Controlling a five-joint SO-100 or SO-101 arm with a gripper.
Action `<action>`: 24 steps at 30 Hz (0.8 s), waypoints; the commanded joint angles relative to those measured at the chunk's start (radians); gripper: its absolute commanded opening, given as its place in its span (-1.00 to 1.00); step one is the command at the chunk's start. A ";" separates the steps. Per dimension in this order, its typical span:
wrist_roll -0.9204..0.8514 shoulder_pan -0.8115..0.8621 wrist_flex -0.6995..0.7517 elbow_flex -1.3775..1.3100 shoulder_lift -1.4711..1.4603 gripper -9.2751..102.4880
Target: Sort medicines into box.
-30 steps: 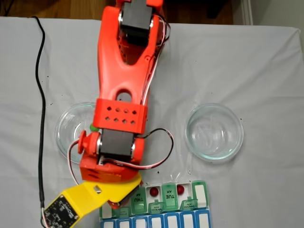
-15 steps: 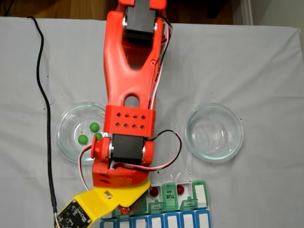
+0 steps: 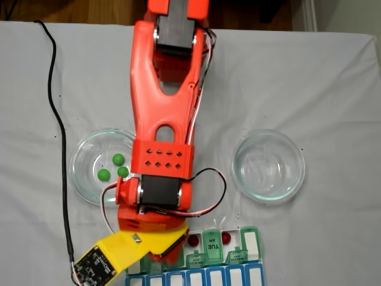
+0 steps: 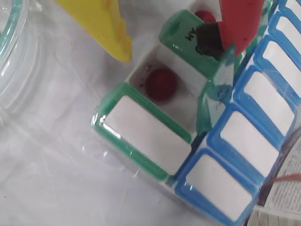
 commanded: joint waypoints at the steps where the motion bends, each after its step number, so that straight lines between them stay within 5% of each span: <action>1: -0.002 -0.026 0.063 -0.095 0.232 -0.84; 14: 0.167 0.084 0.494 -0.160 0.336 -0.84; 24: 0.233 0.267 0.299 0.253 0.480 -0.84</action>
